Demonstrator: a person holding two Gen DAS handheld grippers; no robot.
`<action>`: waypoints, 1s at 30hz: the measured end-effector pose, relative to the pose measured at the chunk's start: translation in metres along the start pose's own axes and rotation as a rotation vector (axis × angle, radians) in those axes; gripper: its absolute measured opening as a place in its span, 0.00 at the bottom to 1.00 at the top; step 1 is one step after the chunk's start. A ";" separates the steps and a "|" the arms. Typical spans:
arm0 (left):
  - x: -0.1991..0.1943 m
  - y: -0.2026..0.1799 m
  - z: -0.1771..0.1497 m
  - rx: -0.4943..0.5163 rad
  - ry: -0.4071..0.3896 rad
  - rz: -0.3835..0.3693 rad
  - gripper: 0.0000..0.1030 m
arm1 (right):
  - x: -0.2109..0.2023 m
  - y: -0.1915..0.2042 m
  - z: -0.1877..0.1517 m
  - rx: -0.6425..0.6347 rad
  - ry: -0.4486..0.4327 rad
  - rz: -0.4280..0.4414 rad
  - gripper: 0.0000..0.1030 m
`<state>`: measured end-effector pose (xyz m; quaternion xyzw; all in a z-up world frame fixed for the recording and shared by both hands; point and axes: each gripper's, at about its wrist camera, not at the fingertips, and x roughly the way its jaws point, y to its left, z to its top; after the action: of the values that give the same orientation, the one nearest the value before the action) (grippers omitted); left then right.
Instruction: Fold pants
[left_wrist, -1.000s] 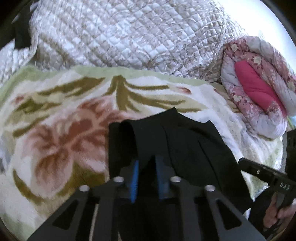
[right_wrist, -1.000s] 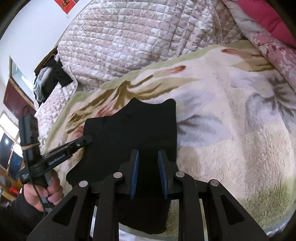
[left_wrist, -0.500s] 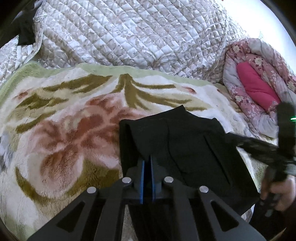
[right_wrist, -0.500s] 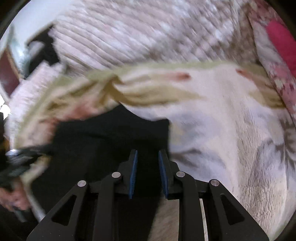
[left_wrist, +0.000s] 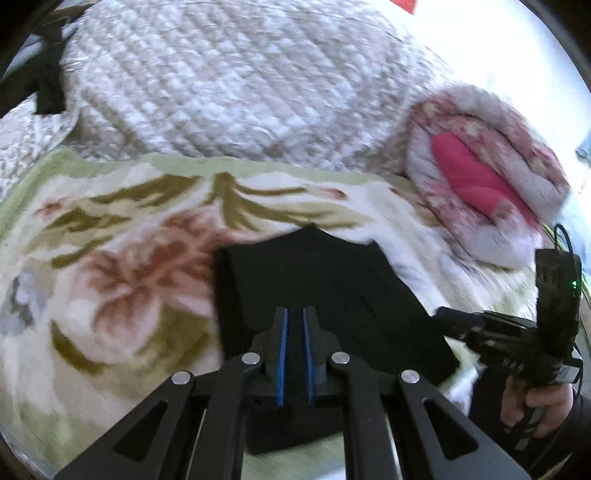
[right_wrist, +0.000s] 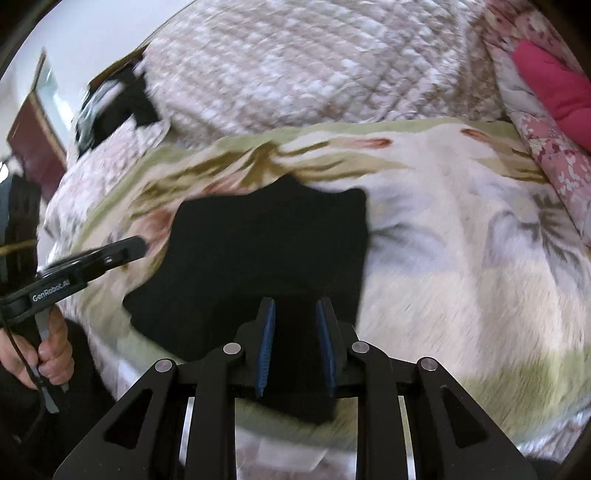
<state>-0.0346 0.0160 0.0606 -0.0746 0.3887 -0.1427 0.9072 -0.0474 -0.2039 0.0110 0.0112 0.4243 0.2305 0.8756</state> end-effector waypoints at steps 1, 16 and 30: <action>0.002 -0.004 -0.005 0.013 0.015 -0.009 0.11 | 0.006 0.002 -0.005 -0.006 0.021 -0.004 0.23; 0.020 0.000 -0.035 0.004 0.066 0.007 0.11 | 0.011 0.001 -0.016 -0.007 -0.009 -0.001 0.24; 0.014 -0.005 -0.016 0.021 0.069 0.062 0.11 | -0.002 0.005 0.002 -0.025 -0.020 0.000 0.44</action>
<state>-0.0383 0.0064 0.0411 -0.0479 0.4201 -0.1211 0.8981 -0.0488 -0.1998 0.0147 0.0026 0.4127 0.2357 0.8798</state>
